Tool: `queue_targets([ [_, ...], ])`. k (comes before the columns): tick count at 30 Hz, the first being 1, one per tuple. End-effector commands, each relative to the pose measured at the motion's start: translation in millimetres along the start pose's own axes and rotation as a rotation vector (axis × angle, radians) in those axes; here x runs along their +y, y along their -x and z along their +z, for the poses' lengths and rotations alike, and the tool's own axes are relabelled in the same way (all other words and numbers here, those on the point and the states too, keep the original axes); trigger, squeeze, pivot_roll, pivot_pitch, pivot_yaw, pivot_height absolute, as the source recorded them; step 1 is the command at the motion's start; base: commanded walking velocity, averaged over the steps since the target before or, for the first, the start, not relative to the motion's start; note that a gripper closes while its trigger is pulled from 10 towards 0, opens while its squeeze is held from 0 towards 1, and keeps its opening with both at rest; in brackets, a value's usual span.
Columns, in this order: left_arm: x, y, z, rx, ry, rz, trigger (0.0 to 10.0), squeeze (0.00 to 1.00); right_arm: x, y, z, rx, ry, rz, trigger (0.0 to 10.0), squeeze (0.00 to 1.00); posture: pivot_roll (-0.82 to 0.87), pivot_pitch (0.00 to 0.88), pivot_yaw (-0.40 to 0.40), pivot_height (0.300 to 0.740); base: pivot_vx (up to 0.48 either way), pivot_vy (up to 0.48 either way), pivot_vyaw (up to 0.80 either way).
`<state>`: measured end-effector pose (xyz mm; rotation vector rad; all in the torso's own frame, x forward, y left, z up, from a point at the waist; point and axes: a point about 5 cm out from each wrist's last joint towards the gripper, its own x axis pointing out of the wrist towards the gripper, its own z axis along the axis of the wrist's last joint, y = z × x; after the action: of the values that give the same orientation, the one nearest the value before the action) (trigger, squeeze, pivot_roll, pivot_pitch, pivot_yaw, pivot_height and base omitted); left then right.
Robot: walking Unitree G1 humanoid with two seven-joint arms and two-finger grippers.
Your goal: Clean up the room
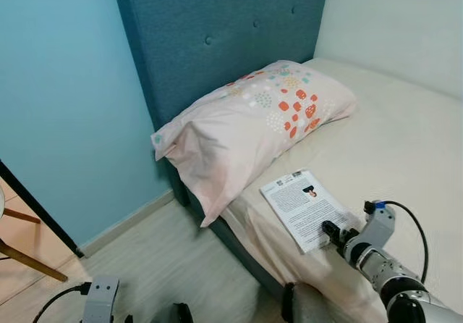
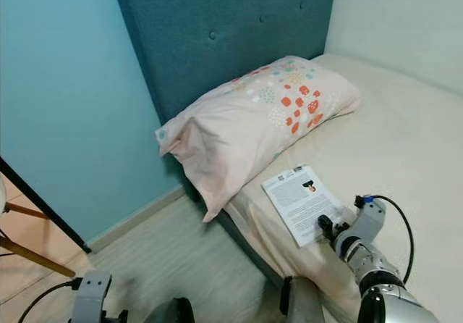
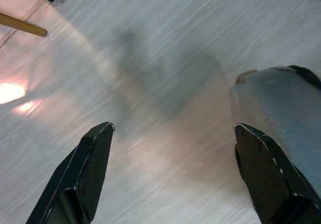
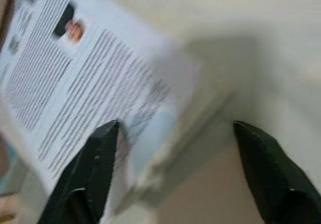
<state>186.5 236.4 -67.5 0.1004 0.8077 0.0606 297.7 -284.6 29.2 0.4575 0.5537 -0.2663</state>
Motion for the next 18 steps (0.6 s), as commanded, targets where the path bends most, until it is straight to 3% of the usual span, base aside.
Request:
queue_targets([
  [1, -4.0, 0.5, -7.0, 0.043, -0.009, -0.003, 10.0, 0.00, -9.7, 2.3, -1.9, 0.004, 0.036, -0.057, 10.0, 1.00, 0.01, 0.040, 0.027, 0.540, 0.000, 0.000, 0.00],
  [4, -8.1, 0.1, -9.5, 0.064, -0.002, -0.005, 10.0, 0.00, -23.5, 6.6, 14.3, -0.071, 0.081, -0.148, 10.0, 1.00, -0.02, 0.009, 0.018, 0.540, 0.000, 0.000, 0.00],
  [7, -9.9, 0.2, -11.5, 0.076, 0.003, -0.005, 10.0, 0.00, -23.7, 7.6, 25.3, -0.129, 0.073, -0.152, 10.0, 1.00, -0.03, 0.000, 0.016, 0.540, 0.000, 0.000, 0.00],
  [8, -11.0, 0.3, -12.8, 0.084, 0.007, -0.005, 10.0, 0.00, -21.4, 7.8, 33.1, -0.172, 0.059, -0.137, 10.0, 0.91, -0.03, 0.000, 0.015, 0.540, 0.000, 0.000, 0.00],
  [9, -11.0, 0.3, -12.8, 0.084, 0.007, -0.005, 10.0, 0.00, -21.4, 7.8, 33.1, -0.172, 0.059, -0.137, 10.0, 0.91, -0.03, 0.000, 0.015, 0.540, 0.000, 0.000, 0.00],
  [10, -11.6, 0.5, -13.9, 0.090, 0.019, -0.001, 10.0, 0.00, -9.3, 6.9, 44.2, -0.250, 0.023, -0.041, 10.0, 0.00, -0.04, 0.000, 0.009, 0.540, 0.000, 0.000, 0.00],
  [11, -11.6, 0.5, -13.9, 0.090, 0.019, -0.001, 10.0, 0.00, -9.3, 6.9, 44.2, -0.250, 0.023, -0.041, 10.0, 0.00, -0.04, 0.000, 0.009, 0.540, 0.000, 0.000, 0.00],
  [13, -7.3, 0.2, -13.9, 0.105, 0.048, 0.046, 10.0, 0.00, 28.0, 7.2, 66.9, -0.406, -0.103, 0.239, 10.0, 0.00, -0.05, 0.000, 0.000, 0.550, 0.000, 0.000, 0.00],
  [14, -7.3, 0.2, -13.9, 0.105, 0.048, 0.046, 10.0, 0.00, 28.0, 7.2, 66.9, -0.406, -0.103, 0.239, 10.0, 0.00, -0.05, 0.000, 0.000, 0.550, 0.000, 0.000, 0.00],
  [15, -3.6, 0.2, -13.9, 0.116, 0.050, 0.082, 10.0, 0.00, 46.5, 10.0, 77.2, -0.470, -0.145, 0.370, 10.0, 0.00, -0.04, 0.000, -0.005, 0.555, 0.000, 0.000, 0.00],
  [17, -3.6, 0.2, -13.9, 0.116, 0.050, 0.082, 10.0, 0.00, 46.5, 10.0, 77.2, -0.470, -0.145, 0.370, 10.0, 0.00, -0.04, 0.000, -0.005, 0.555, 0.000, 0.000, 0.00],
  [18, -0.5, 0.4, -14.8, 0.133, 0.061, 0.112, 10.0, 0.00, 61.8, 13.1, 84.4, -0.510, -0.153, 0.470, 10.0, 0.00, -0.04, 0.000, -0.009, 0.560, 0.000, 0.000, 0.00],
])
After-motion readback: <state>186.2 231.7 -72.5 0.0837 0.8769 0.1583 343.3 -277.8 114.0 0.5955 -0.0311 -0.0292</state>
